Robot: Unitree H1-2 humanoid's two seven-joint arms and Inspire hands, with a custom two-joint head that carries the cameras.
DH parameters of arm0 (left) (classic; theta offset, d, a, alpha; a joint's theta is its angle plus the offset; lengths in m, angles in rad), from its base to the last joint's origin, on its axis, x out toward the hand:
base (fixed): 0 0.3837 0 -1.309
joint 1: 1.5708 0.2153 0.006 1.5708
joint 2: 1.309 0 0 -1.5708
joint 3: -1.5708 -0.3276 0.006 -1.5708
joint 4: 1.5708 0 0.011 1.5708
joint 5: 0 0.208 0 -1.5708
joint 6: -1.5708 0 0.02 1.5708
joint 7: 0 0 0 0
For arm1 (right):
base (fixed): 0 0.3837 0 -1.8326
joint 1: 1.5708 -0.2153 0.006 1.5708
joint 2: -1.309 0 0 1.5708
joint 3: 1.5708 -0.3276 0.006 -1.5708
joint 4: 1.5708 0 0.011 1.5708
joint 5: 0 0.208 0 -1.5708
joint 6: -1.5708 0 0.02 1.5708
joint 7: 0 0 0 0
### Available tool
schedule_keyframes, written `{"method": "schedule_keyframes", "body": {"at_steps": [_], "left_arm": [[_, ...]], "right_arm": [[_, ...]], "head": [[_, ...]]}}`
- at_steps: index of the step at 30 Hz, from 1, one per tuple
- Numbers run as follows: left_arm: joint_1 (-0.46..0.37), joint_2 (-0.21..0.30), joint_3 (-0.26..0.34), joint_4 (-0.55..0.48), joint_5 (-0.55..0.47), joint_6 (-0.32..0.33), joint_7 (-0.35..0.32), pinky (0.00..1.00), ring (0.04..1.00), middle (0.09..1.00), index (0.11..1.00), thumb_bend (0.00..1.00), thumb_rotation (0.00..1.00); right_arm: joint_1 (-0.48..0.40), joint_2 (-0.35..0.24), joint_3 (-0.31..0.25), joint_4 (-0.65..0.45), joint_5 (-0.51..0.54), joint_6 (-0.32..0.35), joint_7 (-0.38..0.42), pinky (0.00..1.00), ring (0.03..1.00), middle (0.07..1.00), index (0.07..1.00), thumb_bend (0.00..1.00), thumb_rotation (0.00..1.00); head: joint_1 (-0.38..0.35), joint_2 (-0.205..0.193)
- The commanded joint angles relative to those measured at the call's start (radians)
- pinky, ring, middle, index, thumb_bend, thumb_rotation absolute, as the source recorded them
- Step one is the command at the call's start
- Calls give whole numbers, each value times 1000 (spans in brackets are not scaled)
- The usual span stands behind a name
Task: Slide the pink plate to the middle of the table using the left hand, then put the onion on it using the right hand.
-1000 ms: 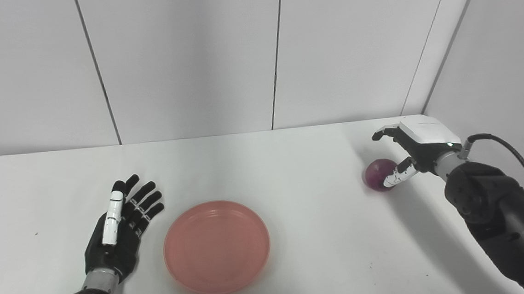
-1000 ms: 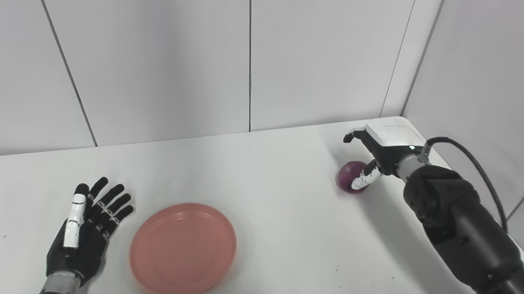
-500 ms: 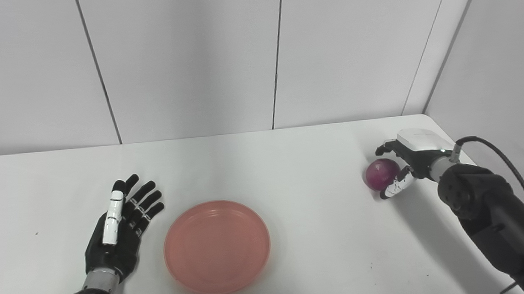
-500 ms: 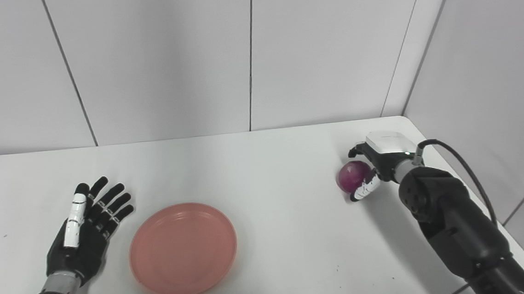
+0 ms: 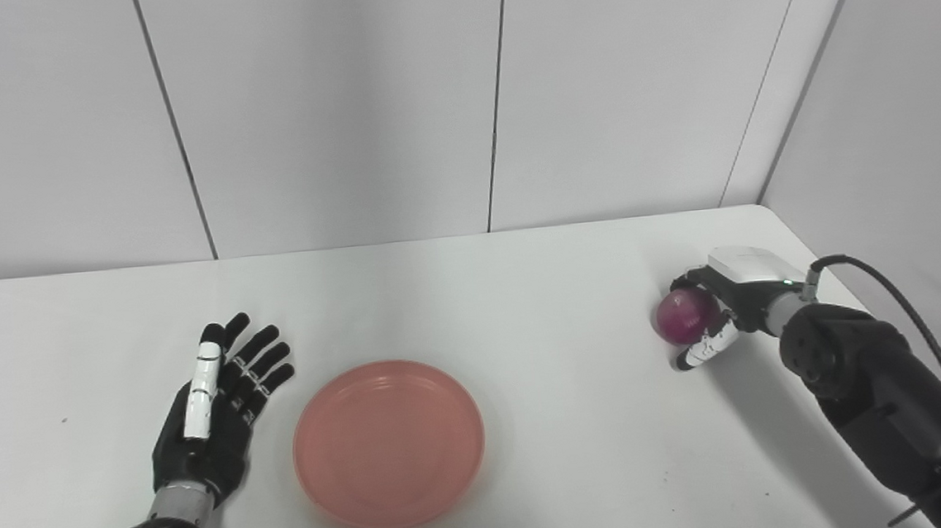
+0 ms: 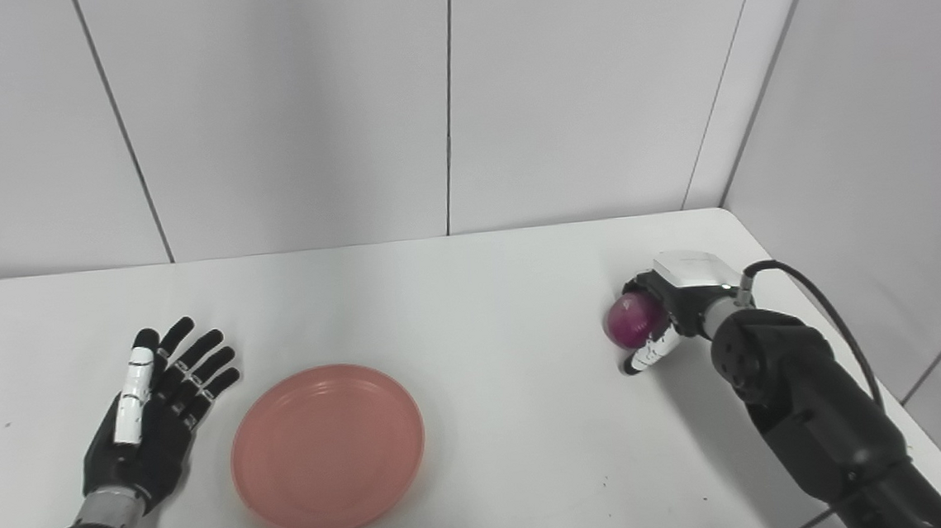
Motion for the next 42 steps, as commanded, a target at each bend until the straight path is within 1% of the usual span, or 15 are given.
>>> {"method": "schedule_keyframes", "body": {"at_steps": [1, 4, 6, 9, 13, 19, 23, 25, 26, 27, 29, 32, 33, 36, 42], "left_arm": [[-17, -7, -4, -28, -2, 2, 6, 801, 801, 805, 881, 640, 737], [-16, -7, -5, -32, -1, 6, 13, 793, 797, 800, 874, 649, 731], [-15, -5, -7, -30, -4, 3, 11, 802, 804, 806, 881, 641, 735], [-14, -4, -8, -30, -3, 0, 9, 802, 805, 807, 883, 641, 736], [-13, -5, -8, -35, -3, 4, 13, 801, 803, 806, 880, 639, 739], [-11, -6, -10, -40, -3, 14, 23, 798, 802, 802, 875, 636, 735], [-11, -5, -12, -41, -5, 15, 22, 802, 803, 804, 877, 630, 739], [-11, -4, -12, -42, -5, 15, 21, 802, 803, 803, 876, 634, 737], [-11, -6, -9, -42, -9, 16, 22, 800, 801, 801, 873, 635, 726], [-11, -6, -8, -43, -11, 19, 24, 799, 800, 800, 872, 635, 723], [-12, -9, -6, -43, -9, 19, 29, 791, 795, 796, 866, 636, 716], [-11, -2, -14, -42, -4, 13, 17, 800, 803, 804, 878, 630, 740], [-11, -1, -15, -41, -4, 13, 15, 800, 803, 806, 881, 630, 743], [-11, -2, -15, -42, -8, 15, 15, 788, 799, 803, 879, 628, 741], [-12, -3, -14, -42, -8, 16, 18, 784, 798, 802, 877, 626, 740]], "right_arm": [[-35, -19, -9, -20, 2, -23, -26, 606, 829, 865, 817, 1000, 279], [-28, -14, -10, -23, 9, -27, -34, 615, 828, 862, 818, 1000, 288], [-26, -8, -12, -22, 13, -27, -41, 611, 816, 854, 815, 987, 249], [-25, -1, -13, -17, 17, -25, -50, 608, 812, 851, 814, 978, 232], [-25, 7, -13, -17, 13, -15, -63, 586, 776, 836, 808, 931, 181], [-15, 17, -18, -15, 9, -16, -111, 563, 723, 791, 788, 843, 109], [-7, 23, -22, -6, 12, -17, -144, 550, 658, 715, 745, 785, 32], [-7, 24, -20, -4, 10, -12, -150, 513, 614, 676, 724, 766, 6], [-7, 26, -22, -1, 15, -10, -152, 445, 535, 594, 703, 689, 2], [-8, 28, -23, 2, 17, -5, -152, 430, 517, 573, 698, 664, 1], [-10, 28, -23, 11, 20, -5, -155, 367, 440, 504, 660, 585, 0], [-20, 17, -4, 22, 1, 18, -115, 324, 413, 513, 626, 539, 0], [-21, 14, 0, 24, -3, 23, -106, 324, 397, 485, 581, 523, 0], [-22, 10, 1, 30, 0, 25, -96, 328, 401, 483, 529, 517, 0], [-28, 2, 9, 38, 2, 27, -62, 326, 411, 510, 495, 518, 0]], "head": [[3, -1], [3, 0], [3, 0], [4, 0], [6, 3], [8, 4], [9, 5], [9, 6], [9, 7], [9, 7], [9, 7], [9, 8], [9, 8], [9, 8], [10, 11]]}}
